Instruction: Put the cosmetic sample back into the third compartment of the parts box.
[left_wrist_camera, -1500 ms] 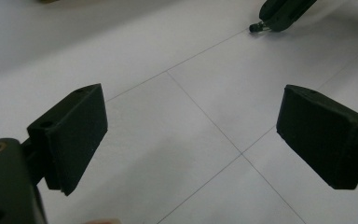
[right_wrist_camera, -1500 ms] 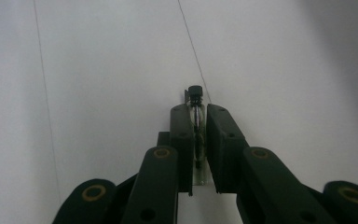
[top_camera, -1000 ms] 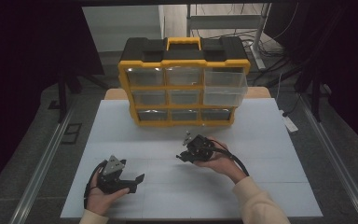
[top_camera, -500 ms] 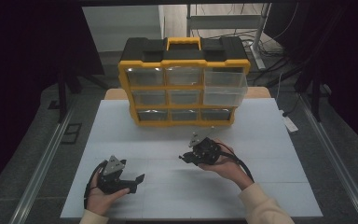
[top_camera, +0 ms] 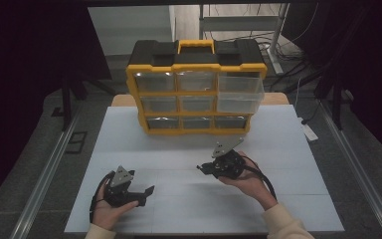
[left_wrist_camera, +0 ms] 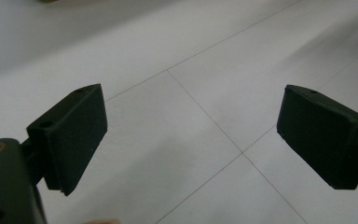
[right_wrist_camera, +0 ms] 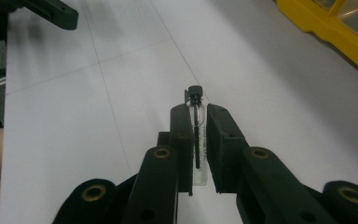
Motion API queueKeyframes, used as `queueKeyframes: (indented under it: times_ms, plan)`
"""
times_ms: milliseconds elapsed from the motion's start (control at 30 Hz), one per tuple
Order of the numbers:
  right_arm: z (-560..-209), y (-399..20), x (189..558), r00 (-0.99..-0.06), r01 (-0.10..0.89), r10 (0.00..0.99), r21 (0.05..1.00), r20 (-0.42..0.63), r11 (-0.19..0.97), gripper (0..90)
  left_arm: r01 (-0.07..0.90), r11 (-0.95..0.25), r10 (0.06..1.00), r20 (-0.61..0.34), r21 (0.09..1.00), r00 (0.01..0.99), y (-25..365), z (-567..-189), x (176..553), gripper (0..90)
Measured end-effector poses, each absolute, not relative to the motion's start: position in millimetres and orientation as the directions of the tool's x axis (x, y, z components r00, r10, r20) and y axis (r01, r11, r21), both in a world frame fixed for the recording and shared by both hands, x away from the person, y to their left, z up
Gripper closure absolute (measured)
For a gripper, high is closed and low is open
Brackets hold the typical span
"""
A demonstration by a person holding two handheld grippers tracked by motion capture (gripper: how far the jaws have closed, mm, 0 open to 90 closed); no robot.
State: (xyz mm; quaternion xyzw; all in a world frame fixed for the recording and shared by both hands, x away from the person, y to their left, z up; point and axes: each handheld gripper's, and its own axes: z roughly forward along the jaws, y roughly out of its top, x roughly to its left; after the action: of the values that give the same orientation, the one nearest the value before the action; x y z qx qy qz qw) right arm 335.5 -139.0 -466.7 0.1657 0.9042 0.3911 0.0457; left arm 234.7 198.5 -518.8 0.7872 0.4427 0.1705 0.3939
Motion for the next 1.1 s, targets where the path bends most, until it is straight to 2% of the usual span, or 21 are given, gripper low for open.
queueKeyframes:
  times_ms: [433, 1100]
  plan:
    - [-460.6, -160.7, 324.6, -0.926, 0.279, 0.371, 0.783, 0.067, 0.556, 80.8, 0.561, -0.299, 0.832, -0.078, 0.772, 0.55, 198.5, -518.2, 234.6, 9.3]
    - [-443.9, -186.8, 315.2, -0.901, 0.293, 0.428, 0.826, 0.07, 0.482, 80.8, 0.558, -0.3, 0.831, -0.075, 0.774, 0.551, 197.9, -517.1, 234.5, 9.5]
